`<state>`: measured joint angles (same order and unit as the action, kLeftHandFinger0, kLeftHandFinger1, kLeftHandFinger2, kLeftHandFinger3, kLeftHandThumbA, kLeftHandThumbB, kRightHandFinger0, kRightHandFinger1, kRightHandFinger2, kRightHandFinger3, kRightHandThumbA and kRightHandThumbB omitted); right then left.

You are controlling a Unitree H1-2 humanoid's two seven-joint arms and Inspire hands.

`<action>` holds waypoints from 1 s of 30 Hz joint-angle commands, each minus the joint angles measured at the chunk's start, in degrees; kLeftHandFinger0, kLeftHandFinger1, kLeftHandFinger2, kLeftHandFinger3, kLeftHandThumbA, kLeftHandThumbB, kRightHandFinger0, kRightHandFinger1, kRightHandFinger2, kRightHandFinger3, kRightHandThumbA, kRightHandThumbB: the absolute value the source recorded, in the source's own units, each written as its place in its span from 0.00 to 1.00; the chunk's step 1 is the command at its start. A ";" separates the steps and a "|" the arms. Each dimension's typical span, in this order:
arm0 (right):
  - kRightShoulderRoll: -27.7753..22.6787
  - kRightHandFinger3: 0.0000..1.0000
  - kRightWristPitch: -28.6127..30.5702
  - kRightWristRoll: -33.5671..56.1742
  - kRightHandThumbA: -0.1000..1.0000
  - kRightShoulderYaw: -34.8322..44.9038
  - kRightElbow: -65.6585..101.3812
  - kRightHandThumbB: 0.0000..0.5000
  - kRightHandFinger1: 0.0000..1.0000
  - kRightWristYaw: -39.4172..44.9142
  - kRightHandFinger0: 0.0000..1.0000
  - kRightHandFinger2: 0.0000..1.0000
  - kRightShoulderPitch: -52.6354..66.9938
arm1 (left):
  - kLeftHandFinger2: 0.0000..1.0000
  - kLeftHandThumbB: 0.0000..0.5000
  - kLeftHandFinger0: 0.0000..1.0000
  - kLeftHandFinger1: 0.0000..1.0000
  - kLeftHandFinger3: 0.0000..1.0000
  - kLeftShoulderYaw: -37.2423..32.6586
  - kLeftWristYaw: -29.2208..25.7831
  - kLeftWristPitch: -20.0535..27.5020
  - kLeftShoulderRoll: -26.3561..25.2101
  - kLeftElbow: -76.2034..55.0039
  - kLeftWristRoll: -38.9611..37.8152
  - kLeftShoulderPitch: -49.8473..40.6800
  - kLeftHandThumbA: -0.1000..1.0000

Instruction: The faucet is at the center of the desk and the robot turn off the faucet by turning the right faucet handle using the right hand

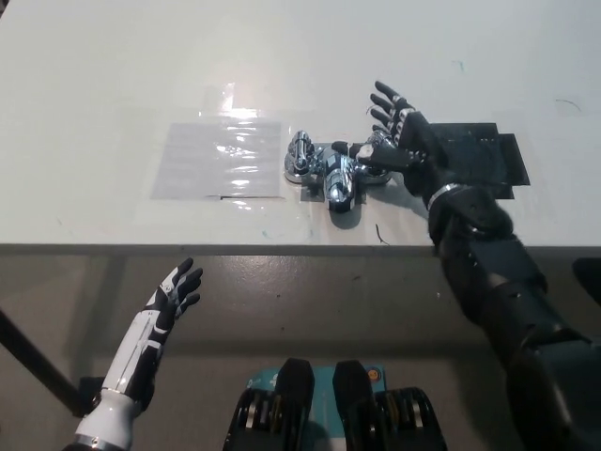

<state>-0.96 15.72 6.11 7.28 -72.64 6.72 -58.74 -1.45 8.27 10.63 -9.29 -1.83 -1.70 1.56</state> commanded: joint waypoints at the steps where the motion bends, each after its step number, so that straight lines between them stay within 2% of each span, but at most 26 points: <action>1: 7.76 1.00 5.93 -11.38 1.00 -3.99 5.46 0.50 1.00 -31.38 1.00 1.00 -2.79 | 1.00 0.65 1.00 1.00 1.00 0.47 0.25 0.95 -0.85 -1.62 -0.03 0.90 1.00; 2: 8.85 1.00 6.39 -11.70 1.00 -3.71 5.40 0.44 1.00 -34.29 1.00 1.00 -3.19 | 1.00 0.63 1.00 1.00 1.00 0.51 0.20 1.32 -0.97 -1.34 0.19 1.01 1.00; 4: 9.96 1.00 6.82 -12.21 1.00 -3.52 5.48 0.43 1.00 -37.74 1.00 1.00 -3.58 | 1.00 0.62 1.00 1.00 1.00 0.56 0.26 1.43 -1.01 -1.20 0.02 1.06 1.00; 6: 10.75 1.00 7.02 -12.68 1.00 -3.50 6.01 0.35 1.00 -39.62 1.00 1.00 -3.69 | 1.00 0.62 1.00 1.00 1.00 0.56 0.44 0.98 -1.07 -1.53 -0.29 0.88 0.99; 12: 12.84 1.00 5.47 -15.03 1.00 -4.22 7.59 0.26 1.00 -45.46 1.00 1.00 -4.56 | 1.00 0.63 1.00 1.00 1.00 0.57 0.42 0.95 -1.16 -1.48 -0.14 1.12 0.99; 17: 14.29 1.00 2.47 -17.09 1.00 -4.87 10.31 0.28 1.00 -49.44 1.00 1.00 -5.31 | 1.00 0.63 1.00 1.00 1.00 0.60 0.45 1.24 -1.23 -1.33 -0.12 1.48 0.99; 18: 14.43 1.00 2.60 -17.39 1.00 -5.04 10.50 0.30 1.00 -50.00 1.00 1.00 -5.51 | 1.00 0.63 1.00 1.00 1.00 0.64 0.45 1.15 -1.32 -1.30 -0.09 1.58 0.99; 19: 14.64 1.00 2.95 -18.29 1.00 -5.44 10.71 0.26 1.00 -51.39 1.00 1.00 -5.88 | 1.00 0.63 1.00 1.00 1.00 0.64 0.51 1.01 -1.47 -1.43 0.00 1.67 1.00; 27: 15.27 1.00 2.89 -21.49 1.00 -7.12 15.78 0.29 1.00 -53.96 1.00 1.00 -4.75 | 1.00 0.64 1.00 1.00 1.00 0.55 0.67 0.48 -1.45 -1.85 -0.19 2.03 1.00; 30: 14.61 1.00 3.79 -21.78 1.00 -7.48 18.56 0.24 1.00 -52.96 1.00 1.00 -3.61 | 1.00 0.63 1.00 1.00 1.00 1.07 0.78 0.11 -1.92 -2.04 -0.86 1.98 0.99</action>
<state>9.19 16.29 -4.53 4.19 -65.83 -30.68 -57.16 -1.43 8.27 10.25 -9.31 -1.69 -1.72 1.67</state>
